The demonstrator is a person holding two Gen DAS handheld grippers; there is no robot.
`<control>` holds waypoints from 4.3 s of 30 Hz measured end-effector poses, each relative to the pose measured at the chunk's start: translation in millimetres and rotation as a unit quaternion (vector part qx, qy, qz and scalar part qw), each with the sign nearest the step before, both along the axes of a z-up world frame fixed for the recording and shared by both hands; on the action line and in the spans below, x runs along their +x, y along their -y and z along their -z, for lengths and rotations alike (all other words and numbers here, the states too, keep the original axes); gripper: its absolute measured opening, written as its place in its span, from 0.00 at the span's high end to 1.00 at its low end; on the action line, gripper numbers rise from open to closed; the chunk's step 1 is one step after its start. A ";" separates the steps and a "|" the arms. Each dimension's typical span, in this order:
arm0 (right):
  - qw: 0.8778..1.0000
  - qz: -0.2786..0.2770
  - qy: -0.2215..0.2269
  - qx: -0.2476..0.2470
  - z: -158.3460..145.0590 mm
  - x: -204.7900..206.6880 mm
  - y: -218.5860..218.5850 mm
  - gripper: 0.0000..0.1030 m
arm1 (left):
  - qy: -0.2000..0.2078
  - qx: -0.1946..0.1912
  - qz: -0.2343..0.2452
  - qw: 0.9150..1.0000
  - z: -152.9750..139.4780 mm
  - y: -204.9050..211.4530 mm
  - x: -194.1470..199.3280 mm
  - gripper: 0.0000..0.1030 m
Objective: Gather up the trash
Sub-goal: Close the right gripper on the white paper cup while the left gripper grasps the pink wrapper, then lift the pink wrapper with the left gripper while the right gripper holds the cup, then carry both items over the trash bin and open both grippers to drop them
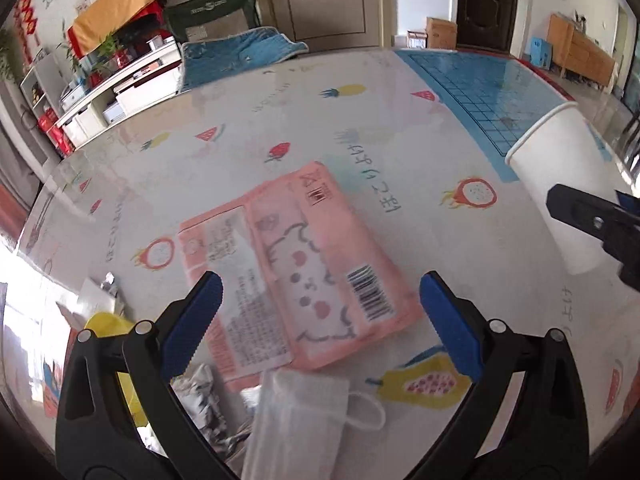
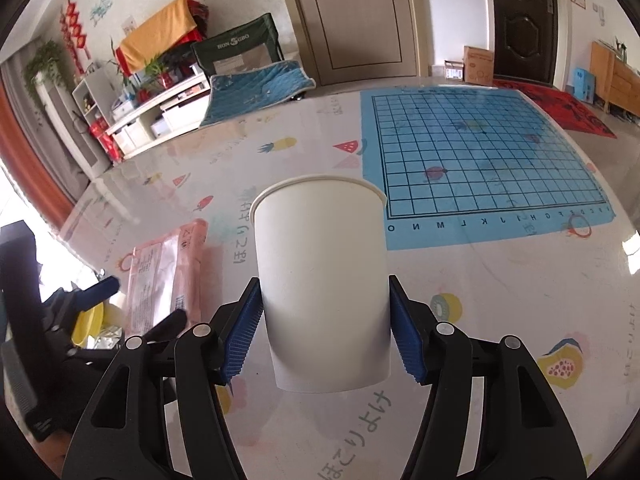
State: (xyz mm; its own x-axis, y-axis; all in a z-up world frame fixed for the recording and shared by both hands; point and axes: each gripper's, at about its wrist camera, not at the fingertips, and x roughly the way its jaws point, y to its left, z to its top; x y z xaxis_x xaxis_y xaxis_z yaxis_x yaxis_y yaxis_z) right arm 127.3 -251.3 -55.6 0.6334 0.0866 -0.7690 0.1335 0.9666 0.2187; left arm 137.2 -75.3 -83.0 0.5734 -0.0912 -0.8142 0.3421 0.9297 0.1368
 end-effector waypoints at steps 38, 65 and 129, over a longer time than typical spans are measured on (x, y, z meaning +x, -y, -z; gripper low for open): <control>0.999 -0.022 0.033 0.023 -8.5 -51.1 5.2 0.38 | 0.019 -0.082 0.011 0.996 -29.5 -25.5 -10.3 0.94; 0.998 -0.021 0.043 0.037 0.6 -56.7 16.6 0.38 | 0.028 0.095 -0.043 0.994 34.4 6.4 15.4 0.87; 0.967 -0.243 0.067 0.036 -138.3 -253.2 -253.0 0.38 | 0.162 -0.050 -0.050 0.984 -148.5 -241.6 -293.9 0.99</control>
